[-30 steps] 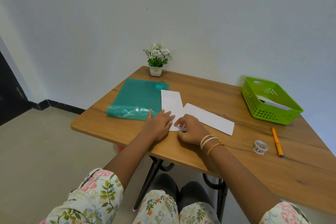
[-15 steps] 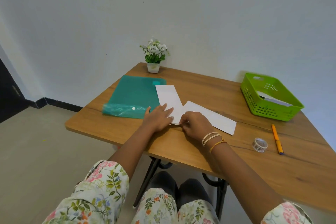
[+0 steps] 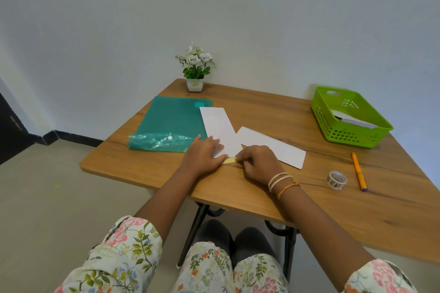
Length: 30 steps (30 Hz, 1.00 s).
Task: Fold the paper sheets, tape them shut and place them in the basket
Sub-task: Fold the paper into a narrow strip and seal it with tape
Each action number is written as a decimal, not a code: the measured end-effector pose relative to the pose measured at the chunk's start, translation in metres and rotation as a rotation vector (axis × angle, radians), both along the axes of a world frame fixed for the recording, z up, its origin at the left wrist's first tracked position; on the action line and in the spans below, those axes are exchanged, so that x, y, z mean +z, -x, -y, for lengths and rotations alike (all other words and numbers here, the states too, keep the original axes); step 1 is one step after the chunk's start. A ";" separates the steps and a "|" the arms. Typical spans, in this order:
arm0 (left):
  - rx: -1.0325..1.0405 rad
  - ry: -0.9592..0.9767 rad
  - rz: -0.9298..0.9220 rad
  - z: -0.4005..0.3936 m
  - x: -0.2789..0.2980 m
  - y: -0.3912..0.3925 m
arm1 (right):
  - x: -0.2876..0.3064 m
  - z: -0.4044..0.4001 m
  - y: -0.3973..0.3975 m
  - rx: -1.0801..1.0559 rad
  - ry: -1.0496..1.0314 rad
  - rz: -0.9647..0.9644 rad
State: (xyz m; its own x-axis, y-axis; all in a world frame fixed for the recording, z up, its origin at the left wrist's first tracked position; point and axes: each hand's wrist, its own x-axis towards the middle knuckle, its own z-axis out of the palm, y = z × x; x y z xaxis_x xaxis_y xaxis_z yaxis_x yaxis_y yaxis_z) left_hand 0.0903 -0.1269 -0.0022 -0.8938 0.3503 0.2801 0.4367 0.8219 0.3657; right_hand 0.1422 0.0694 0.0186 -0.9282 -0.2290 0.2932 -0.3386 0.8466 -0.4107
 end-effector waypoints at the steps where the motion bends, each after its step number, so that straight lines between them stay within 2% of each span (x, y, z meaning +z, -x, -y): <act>1: -0.020 -0.045 -0.011 -0.001 0.002 -0.003 | -0.001 -0.001 -0.001 0.000 -0.004 -0.008; 3: -0.045 -0.085 -0.024 -0.001 0.005 -0.007 | -0.002 -0.001 -0.002 -0.001 -0.021 -0.034; 9: -0.034 -0.034 -0.022 -0.011 0.020 -0.006 | -0.007 -0.002 -0.006 0.005 -0.026 -0.089; 14: -0.008 0.035 0.007 -0.027 0.029 -0.004 | -0.007 -0.002 -0.002 -0.011 -0.021 -0.061; 20: 0.062 -0.235 0.039 -0.014 0.010 -0.010 | -0.007 -0.001 0.006 -0.054 0.014 -0.050; 23: 0.021 -0.261 0.087 -0.007 0.006 -0.011 | 0.000 0.002 0.018 -0.064 -0.003 0.045; 26: -0.014 -0.237 0.135 -0.004 0.008 -0.009 | 0.007 0.004 0.028 -0.008 -0.110 0.076; 30: -0.029 -0.236 0.152 -0.001 0.009 -0.005 | 0.011 0.007 0.033 0.082 -0.259 0.014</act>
State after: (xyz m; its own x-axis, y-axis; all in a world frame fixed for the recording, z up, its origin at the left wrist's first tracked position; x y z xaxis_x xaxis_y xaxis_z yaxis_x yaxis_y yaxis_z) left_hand 0.0952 -0.1258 0.0072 -0.9224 0.3171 0.2204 0.3841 0.6942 0.6088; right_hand 0.1094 0.0621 0.0292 -0.9070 -0.3693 0.2025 -0.4061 0.8942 -0.1885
